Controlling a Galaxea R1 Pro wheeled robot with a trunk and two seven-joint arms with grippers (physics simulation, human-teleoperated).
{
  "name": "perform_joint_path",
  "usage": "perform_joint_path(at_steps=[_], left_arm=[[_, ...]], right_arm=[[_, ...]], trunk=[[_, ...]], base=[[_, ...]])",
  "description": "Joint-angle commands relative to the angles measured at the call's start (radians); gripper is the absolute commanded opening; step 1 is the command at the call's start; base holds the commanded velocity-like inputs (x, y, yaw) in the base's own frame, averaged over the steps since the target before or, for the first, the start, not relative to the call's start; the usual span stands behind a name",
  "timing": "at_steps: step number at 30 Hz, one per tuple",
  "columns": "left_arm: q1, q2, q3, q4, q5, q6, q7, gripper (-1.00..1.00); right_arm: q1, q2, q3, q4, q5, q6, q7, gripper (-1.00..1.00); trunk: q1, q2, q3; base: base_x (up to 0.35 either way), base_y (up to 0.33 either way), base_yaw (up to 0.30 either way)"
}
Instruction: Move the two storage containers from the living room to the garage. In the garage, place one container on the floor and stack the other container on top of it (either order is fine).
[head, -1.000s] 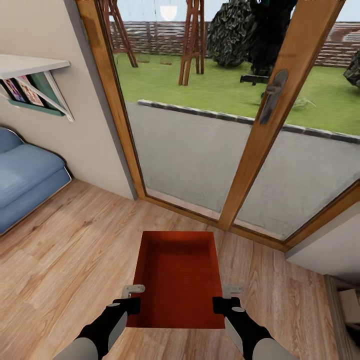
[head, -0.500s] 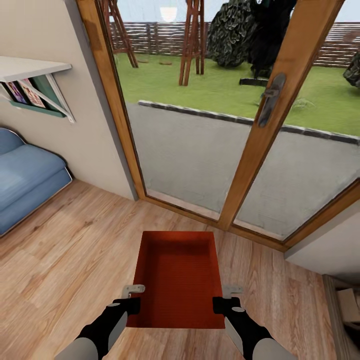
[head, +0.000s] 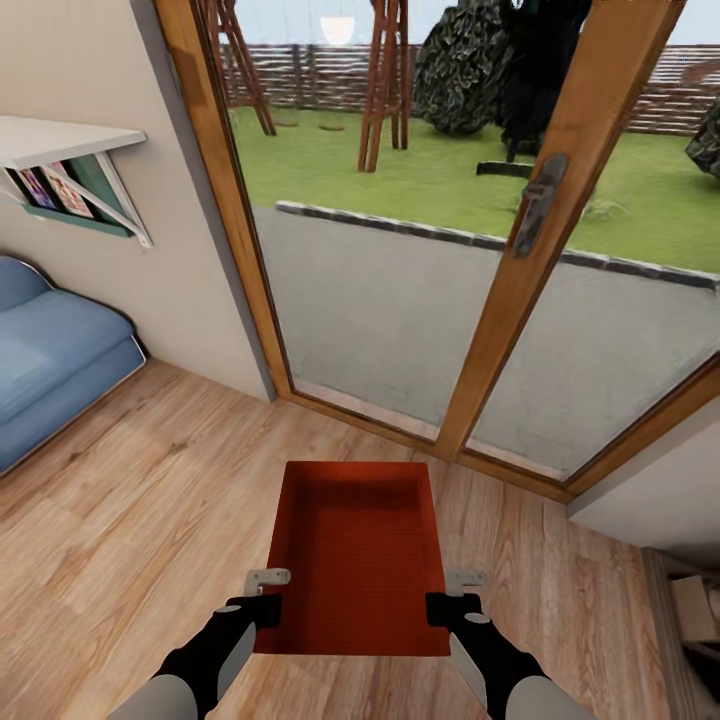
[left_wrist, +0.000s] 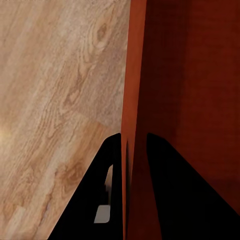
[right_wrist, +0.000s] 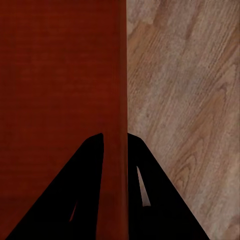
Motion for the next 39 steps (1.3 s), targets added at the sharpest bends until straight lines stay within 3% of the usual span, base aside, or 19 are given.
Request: perform_joint_path(at_steps=[1,13,39], left_arm=[[0.0,0.005,-0.004,0.0,-0.003,0.008,0.009,-1.0],[0.0,0.005,-0.004,0.0,-0.003,0.008,0.009,-1.0],[0.001,0.005,-0.004,0.0,-0.003,0.008,0.009,-1.0]], right_arm=[[-0.001,-0.018,-0.019,-0.008,0.019,0.003,0.001,-1.0],[-0.001,-0.018,-0.019,-0.009,0.02,0.005,0.001,-1.0],[-0.001,-0.018,-0.019,-0.013,0.021,0.002,0.001,-1.0]], trunk=[[-0.004,0.006,0.002],[-0.05,0.09,0.04],[-0.05,0.09,0.04]], base=[[0.0,0.0,0.0],[0.0,0.0,0.0],[0.0,0.0,0.0]])
